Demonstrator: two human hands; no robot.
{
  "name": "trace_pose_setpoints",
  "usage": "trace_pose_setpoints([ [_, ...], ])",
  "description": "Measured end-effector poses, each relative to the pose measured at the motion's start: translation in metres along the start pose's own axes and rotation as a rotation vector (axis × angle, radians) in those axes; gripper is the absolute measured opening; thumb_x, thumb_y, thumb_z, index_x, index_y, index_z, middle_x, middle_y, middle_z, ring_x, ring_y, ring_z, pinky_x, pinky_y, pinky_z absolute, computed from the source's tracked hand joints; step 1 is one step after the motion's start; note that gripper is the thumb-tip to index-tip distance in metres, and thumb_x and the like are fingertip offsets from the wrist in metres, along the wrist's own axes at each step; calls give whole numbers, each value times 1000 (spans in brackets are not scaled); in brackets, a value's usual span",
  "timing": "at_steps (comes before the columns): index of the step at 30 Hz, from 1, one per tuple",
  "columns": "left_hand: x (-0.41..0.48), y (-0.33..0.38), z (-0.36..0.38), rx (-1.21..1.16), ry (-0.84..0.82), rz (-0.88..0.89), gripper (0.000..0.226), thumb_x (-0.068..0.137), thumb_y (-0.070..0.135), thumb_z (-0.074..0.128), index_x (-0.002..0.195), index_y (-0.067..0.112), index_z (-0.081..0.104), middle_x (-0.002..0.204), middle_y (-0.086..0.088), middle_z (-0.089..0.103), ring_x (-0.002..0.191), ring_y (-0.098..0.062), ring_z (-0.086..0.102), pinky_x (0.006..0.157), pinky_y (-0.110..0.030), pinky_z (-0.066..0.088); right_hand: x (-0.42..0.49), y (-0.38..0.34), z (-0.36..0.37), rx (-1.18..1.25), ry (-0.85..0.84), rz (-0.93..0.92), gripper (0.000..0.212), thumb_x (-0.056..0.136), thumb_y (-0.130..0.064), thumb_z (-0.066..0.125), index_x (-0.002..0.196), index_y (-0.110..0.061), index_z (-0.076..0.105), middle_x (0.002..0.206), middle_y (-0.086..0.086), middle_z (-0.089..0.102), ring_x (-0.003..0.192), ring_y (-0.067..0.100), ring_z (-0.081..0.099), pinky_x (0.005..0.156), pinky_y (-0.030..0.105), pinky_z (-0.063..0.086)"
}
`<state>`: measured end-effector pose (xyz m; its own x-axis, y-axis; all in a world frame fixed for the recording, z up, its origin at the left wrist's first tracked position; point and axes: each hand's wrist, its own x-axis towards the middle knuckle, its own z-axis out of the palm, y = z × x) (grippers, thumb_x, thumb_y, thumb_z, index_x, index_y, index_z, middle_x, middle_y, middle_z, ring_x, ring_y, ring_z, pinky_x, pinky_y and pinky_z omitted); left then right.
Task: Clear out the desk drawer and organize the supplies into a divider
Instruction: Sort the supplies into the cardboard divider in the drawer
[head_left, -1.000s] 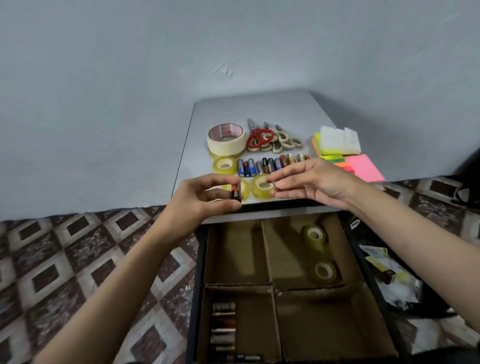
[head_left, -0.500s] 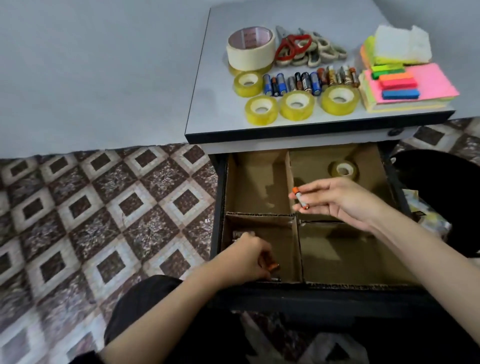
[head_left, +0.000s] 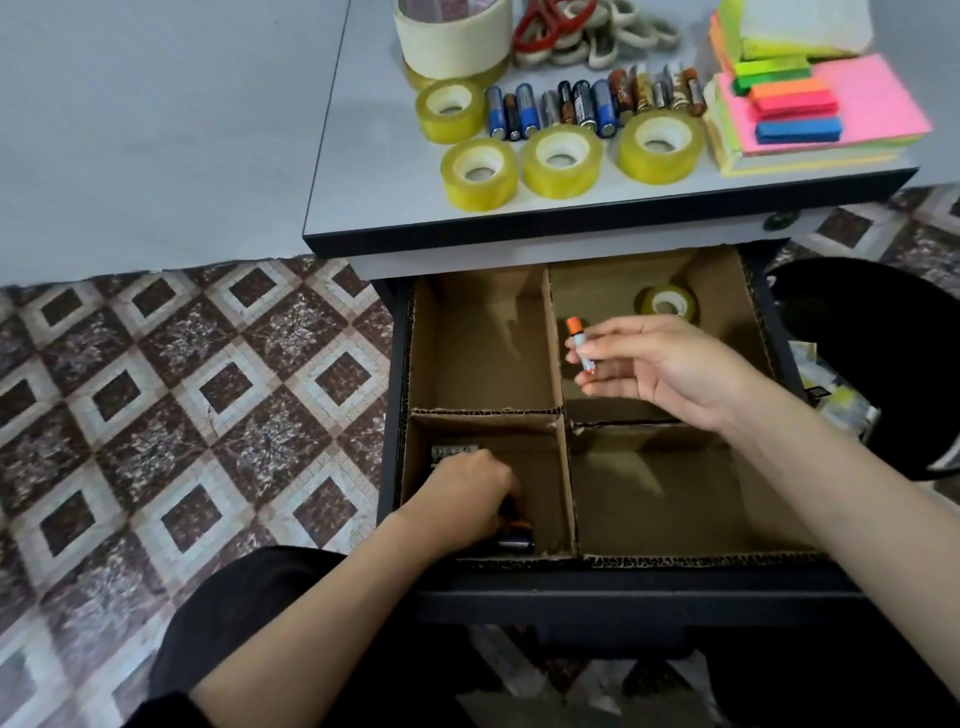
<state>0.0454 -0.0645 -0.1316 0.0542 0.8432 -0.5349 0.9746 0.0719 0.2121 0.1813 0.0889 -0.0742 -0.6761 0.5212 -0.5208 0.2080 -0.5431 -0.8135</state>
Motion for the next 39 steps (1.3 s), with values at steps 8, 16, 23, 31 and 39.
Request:
trace_pose_setpoints([
  [8, -24, -6, -31, -578, 57, 75, 16, 79, 31, 72, 94, 24, 72, 92, 7, 71, 84, -2, 62, 81, -15, 49, -2, 3, 2, -137, 52, -36, 14, 80, 4, 64, 91, -2, 69, 72, 6, 67, 56, 10, 56, 49, 15, 47],
  [16, -22, -41, -47, -1373, 996, -145, 16, 92, 22, 56, 95, 14, 70, 89, 3, 71, 87, -10, 64, 76, -16, 49, -30, 20, 45, -698, 24, -173, 17, 78, 3, 70, 89, -9, 70, 72, 4, 66, 48, 3, 57, 48, 13, 47],
  [23, -14, -48, -44, -1441, 958, -185, 22, 96, 26, 50, 103, 16, 68, 104, 1, 70, 103, -10, 64, 95, -22, 46, -3, 66, 94, -1535, 41, -423, 27, 88, -1, 48, 111, -6, 61, 108, 10, 62, 100, 28, 60, 84, 35, 48],
  [31, -15, -48, -48, -1544, 939, -177, 26, 97, 26, 47, 95, 13, 69, 103, -4, 70, 105, -16, 63, 104, -31, 42, 17, 81, 116, -1704, -1, -377, 30, 85, 8, 46, 113, 5, 56, 110, 24, 61, 101, 40, 60, 76, 39, 46],
  [39, -18, -48, -49, -1509, 905, -186, 34, 83, 46, 49, 88, 21, 71, 100, 1, 71, 103, -12, 62, 105, -33, 40, 19, 84, 119, -1696, 61, -308, 35, 91, 5, 37, 124, -2, 48, 123, 18, 55, 113, 35, 54, 84, 37, 41],
])
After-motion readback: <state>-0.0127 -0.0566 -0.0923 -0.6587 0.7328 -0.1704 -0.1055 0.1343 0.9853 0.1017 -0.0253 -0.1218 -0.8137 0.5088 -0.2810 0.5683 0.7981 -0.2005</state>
